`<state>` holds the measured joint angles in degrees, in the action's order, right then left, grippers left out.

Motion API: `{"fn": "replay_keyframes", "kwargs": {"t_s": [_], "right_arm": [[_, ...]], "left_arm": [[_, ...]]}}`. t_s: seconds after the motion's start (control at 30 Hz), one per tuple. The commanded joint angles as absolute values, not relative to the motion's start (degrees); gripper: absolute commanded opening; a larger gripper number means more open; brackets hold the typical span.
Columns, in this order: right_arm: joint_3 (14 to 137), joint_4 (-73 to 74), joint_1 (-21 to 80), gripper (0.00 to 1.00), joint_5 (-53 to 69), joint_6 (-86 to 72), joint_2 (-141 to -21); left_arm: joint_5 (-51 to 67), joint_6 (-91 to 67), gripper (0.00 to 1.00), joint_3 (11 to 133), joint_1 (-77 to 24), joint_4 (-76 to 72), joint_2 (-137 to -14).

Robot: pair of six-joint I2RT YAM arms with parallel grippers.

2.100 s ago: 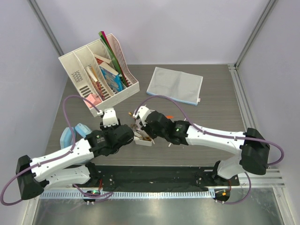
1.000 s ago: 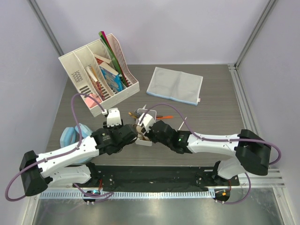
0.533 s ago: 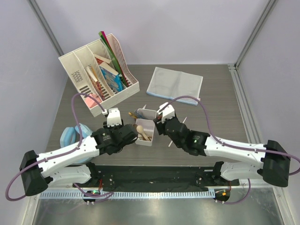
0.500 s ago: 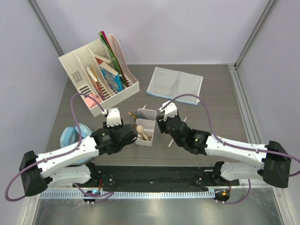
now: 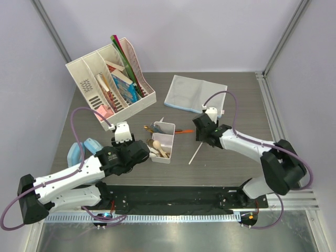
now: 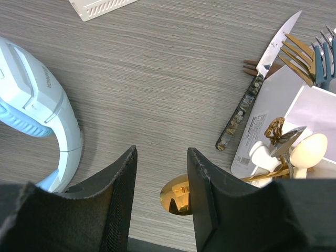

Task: Sort the eating utensils into containers
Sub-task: Pick up the chopstick from the center of the board.

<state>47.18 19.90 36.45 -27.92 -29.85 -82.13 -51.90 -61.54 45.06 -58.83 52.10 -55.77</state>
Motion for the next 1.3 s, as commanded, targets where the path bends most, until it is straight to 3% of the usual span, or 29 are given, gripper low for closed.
{"fn": "replay_keyframes", "kwargs": {"t_s": [0.0, 0.33, 0.7, 0.8, 0.9, 0.93, 0.97, 1.27], "right_arm": [[50.7, 20.5, 35.2, 0.56, -20.3, -33.5, -86.3], [48.9, 20.5, 32.7, 0.55, -17.7, -36.1, -90.8], [47.5, 23.6, 28.2, 0.45, -9.2, -35.3, -95.0], [47.7, 23.7, 28.1, 0.38, -7.4, -35.3, -97.3], [47.8, 23.7, 28.2, 0.19, -4.8, -34.7, -98.8], [47.7, 23.9, 28.1, 0.07, -3.5, -34.5, -99.0], [47.7, 23.8, 28.1, 0.01, -2.8, -34.5, -99.1], [46.8, 26.4, 28.1, 0.01, -0.9, -31.8, -93.2]], "left_arm": [[-54.1, -63.0, 0.44, 44.7, -58.5, 52.0, -55.8], [-54.0, -63.4, 0.44, 44.3, -58.5, 51.9, -56.5], [-54.2, -62.8, 0.44, 44.7, -58.5, 50.5, -57.7], [-54.3, -62.7, 0.44, 44.8, -58.5, 50.4, -58.3], [-54.9, -62.4, 0.44, 45.2, -58.5, 50.8, -58.4], [-55.0, -62.4, 0.44, 45.2, -58.5, 50.9, -58.3], [-55.3, -62.5, 0.45, 45.2, -58.5, 50.9, -58.3], [-55.8, -61.0, 0.47, 45.1, -58.4, 49.2, -58.0]]}}
